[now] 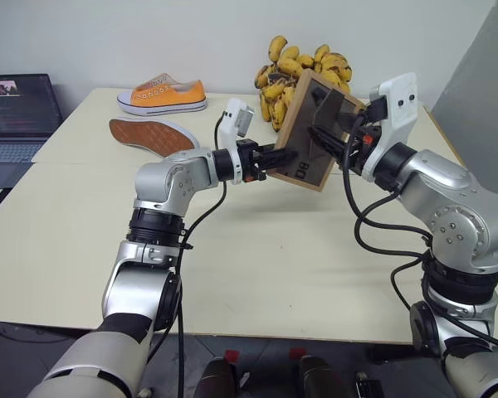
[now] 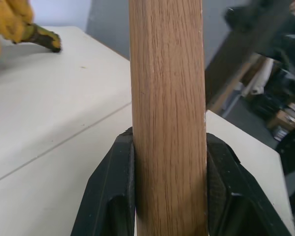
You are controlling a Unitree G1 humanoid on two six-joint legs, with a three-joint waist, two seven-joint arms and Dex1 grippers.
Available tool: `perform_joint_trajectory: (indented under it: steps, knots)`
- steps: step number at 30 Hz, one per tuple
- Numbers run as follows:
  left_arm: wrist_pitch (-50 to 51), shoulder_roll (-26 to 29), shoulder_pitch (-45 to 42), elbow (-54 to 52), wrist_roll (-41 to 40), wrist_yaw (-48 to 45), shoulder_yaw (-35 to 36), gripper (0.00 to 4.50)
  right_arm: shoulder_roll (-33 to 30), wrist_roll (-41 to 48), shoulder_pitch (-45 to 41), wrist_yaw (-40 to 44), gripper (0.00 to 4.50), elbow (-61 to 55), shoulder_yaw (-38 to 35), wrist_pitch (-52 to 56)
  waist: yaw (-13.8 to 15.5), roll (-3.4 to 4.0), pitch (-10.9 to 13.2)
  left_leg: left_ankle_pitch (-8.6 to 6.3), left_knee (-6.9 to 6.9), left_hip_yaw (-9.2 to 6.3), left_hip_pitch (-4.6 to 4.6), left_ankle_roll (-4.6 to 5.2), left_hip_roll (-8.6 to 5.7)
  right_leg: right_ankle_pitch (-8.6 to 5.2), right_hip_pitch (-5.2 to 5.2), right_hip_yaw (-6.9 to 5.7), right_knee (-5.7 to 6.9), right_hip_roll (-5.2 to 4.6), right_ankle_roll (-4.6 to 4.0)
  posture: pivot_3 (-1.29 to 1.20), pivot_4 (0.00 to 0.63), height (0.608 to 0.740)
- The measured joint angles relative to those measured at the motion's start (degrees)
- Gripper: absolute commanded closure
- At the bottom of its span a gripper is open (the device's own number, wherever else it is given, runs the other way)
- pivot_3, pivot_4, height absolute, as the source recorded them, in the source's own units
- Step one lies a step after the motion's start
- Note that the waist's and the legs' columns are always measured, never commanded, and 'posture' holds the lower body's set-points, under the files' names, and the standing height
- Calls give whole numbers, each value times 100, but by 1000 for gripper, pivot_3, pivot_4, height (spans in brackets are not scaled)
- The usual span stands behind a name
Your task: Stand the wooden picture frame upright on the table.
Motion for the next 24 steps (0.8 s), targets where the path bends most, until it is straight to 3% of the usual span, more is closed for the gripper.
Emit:
perform_joint_trajectory:
  steps: [11, 16, 24]
  knots:
    - [-158, -107, -305, 543, 121, -115, 8, 3205, -160, 49, 190, -131, 1488, -219, -102, 139, -3, 0, 0, 0, -2, 1, -4, 0, 0, 0, -5, 1, 1, 0, 0, 0, 150, 740]
    - [-123, -165, -305, 531, 138, -110, 9, 3205, -248, 51, 213, -95, 500, -219, -79, 100, -3, 0, 0, 0, -2, 2, -4, 0, 0, 0, -6, 1, 1, 1, 0, 0, 150, 740]
    - [-100, -172, -305, 442, 140, -106, 13, 3205, -661, -32, 453, 75, 500, -225, 176, -157, -2, 0, 0, 0, -2, 2, -5, 0, 0, 0, -5, 2, 0, 0, 0, 0, 150, 740]
